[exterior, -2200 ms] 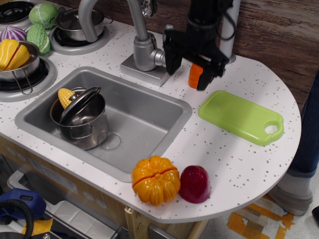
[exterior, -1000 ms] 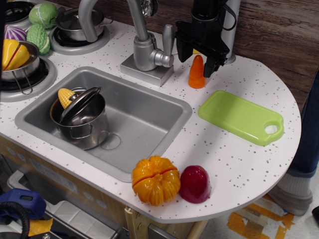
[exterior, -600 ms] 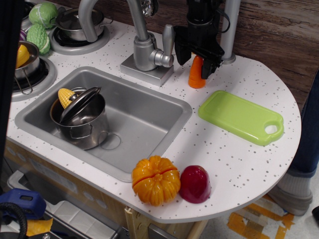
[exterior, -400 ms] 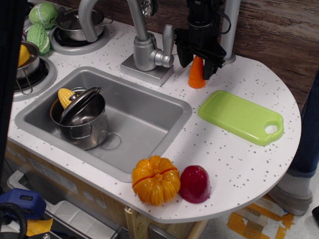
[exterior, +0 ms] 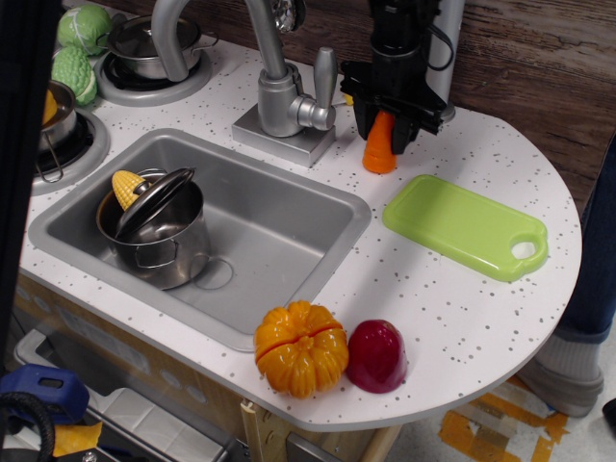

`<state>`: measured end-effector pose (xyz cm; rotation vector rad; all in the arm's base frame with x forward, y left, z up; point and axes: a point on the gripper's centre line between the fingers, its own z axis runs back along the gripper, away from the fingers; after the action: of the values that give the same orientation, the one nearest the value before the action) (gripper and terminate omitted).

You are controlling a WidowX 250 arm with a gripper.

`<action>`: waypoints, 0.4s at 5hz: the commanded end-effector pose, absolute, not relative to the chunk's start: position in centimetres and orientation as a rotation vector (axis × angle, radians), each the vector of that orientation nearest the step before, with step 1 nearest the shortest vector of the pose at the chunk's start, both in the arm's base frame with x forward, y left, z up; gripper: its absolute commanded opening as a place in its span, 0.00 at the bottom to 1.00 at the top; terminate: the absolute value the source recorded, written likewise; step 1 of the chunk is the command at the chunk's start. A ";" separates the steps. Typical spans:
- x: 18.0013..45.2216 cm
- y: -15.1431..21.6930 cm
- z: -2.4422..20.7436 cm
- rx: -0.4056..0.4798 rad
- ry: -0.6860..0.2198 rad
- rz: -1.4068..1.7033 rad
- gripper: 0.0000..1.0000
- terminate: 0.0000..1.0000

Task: Put carrot on cutting board

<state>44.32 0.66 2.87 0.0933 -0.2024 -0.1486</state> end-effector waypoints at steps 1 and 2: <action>46.6 0.4 10.0 0.147 -0.259 -0.177 0.00 0.00; 44.7 -0.6 11.2 0.179 -0.231 -0.126 0.00 0.00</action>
<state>42.58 -1.54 6.18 0.1707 -0.1011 -0.0950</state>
